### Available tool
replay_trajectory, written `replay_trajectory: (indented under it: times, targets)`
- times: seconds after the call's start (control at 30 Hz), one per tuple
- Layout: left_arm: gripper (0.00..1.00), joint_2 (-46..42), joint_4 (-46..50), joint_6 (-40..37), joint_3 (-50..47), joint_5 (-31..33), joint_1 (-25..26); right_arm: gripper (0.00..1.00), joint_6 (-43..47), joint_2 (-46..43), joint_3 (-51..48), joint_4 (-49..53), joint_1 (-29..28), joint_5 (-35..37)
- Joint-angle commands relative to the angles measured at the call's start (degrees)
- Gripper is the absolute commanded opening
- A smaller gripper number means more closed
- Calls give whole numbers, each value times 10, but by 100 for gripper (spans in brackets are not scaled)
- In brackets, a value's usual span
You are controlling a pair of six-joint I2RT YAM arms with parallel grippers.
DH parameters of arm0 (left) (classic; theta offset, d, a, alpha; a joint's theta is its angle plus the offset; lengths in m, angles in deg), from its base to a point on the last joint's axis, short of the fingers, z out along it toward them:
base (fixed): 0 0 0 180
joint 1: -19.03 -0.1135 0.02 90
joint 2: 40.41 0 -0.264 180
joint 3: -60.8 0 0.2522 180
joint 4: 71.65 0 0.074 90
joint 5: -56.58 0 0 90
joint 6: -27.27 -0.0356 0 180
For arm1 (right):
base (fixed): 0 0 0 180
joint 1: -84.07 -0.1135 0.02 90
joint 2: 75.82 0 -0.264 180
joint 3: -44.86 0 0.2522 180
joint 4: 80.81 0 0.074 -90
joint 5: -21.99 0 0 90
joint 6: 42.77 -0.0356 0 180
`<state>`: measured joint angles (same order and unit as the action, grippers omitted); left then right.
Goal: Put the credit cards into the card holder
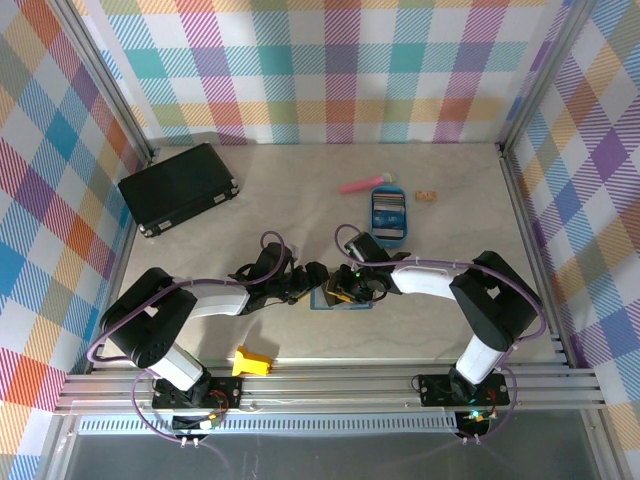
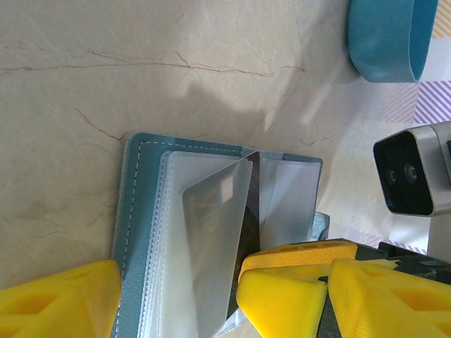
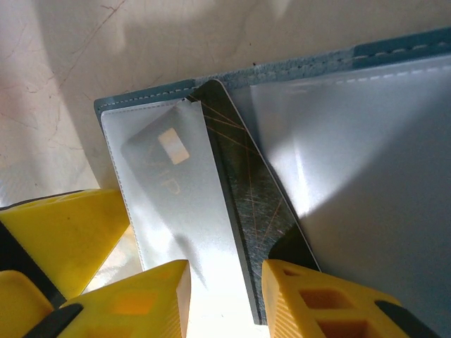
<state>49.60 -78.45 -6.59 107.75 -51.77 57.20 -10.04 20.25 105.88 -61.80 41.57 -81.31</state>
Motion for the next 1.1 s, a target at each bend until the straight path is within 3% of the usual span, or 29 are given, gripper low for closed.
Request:
replay_trajectory:
  times: [0.0,0.47,1.07]
  targets:
    - [77,25,-23,2,-8,-11,11,33,-10,20,-8,-11,-6,28]
    - [77,19,-25,8,-15,-3,11,32,-47,-40,-63,21,-7,102]
    - [77,31,-34,8,-10,-10,11,31,-62,6,-34,-41,-30,61]
